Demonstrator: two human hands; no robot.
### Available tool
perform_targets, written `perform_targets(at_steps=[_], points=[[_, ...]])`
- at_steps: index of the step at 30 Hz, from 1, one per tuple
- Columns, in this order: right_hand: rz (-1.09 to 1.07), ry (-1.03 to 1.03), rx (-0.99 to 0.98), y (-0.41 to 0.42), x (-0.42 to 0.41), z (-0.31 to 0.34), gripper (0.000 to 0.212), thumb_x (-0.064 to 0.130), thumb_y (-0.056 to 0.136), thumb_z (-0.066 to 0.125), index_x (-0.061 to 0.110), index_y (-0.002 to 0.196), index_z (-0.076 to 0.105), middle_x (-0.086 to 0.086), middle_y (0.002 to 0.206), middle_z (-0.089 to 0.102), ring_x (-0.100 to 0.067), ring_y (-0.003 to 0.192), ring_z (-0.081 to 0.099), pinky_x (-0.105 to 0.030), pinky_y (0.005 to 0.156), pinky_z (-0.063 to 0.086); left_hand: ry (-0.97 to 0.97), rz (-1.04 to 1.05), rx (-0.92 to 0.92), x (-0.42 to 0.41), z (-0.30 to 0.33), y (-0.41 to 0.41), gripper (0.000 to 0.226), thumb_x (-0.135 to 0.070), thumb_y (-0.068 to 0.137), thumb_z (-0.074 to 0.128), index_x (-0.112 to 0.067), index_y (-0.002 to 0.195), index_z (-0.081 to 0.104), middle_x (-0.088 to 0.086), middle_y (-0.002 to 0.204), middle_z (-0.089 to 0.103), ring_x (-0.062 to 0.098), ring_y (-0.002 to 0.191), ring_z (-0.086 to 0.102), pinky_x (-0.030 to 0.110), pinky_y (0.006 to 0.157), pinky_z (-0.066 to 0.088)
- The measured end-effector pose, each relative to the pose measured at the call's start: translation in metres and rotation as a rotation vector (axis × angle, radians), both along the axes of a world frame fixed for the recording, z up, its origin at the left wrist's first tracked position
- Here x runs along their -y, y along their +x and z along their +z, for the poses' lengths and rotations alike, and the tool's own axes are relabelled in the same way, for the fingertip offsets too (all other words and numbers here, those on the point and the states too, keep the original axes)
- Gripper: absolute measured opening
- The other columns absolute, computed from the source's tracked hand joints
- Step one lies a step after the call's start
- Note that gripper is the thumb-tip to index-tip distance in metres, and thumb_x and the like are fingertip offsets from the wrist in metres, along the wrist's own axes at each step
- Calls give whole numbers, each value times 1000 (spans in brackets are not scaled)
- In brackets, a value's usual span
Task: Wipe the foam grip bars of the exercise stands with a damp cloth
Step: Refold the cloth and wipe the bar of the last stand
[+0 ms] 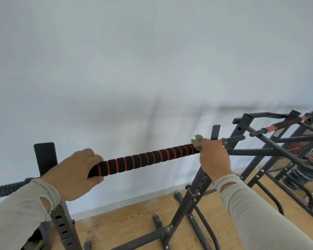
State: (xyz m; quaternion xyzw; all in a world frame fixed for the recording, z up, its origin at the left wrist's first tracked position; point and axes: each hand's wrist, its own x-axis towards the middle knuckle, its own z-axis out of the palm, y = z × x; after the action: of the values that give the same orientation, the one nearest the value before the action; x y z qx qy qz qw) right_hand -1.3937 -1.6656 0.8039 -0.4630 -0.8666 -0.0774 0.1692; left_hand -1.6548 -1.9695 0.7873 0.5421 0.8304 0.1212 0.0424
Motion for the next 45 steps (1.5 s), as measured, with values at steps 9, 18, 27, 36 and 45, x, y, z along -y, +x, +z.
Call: perform_targets(at_steps=[9,18,27,36,45], points=[[85,-9,-185,-29,44,-14,4,13,97,55,13,96,59,2,71,57,-17,63,58,-29,56,49,64,85,30,5,2,10,51,-49,99,46,-31,143,27,-11,111,58,7,97,57,26,86,48],[893,-2,-436,-129,195,-54,22,1,91,53,13,96,70,-1,98,74,-20,99,66,-32,108,43,8,39,32,8,7,9,23,-42,97,48,-30,113,38,-10,79,60,14,69,59,24,58,35],[669,166,-357,-80,109,-46,16,1,87,58,14,92,67,-1,90,72,-20,94,62,-34,89,54,-8,95,-3,5,1,5,21,-35,95,59,-32,98,38,-8,78,55,8,62,54,21,57,38],[-119,-100,-201,4,-22,-15,12,6,96,50,15,89,50,-7,83,60,-15,57,51,-30,51,40,-1,-28,44,7,0,-6,14,-44,98,50,-49,109,43,-22,102,45,0,101,46,24,92,42],[157,-26,-474,-43,69,-31,17,19,99,56,18,82,57,6,73,61,-18,68,59,-40,66,54,16,65,11,9,4,5,13,-48,101,37,-36,105,38,-9,73,61,9,64,58,28,62,48]])
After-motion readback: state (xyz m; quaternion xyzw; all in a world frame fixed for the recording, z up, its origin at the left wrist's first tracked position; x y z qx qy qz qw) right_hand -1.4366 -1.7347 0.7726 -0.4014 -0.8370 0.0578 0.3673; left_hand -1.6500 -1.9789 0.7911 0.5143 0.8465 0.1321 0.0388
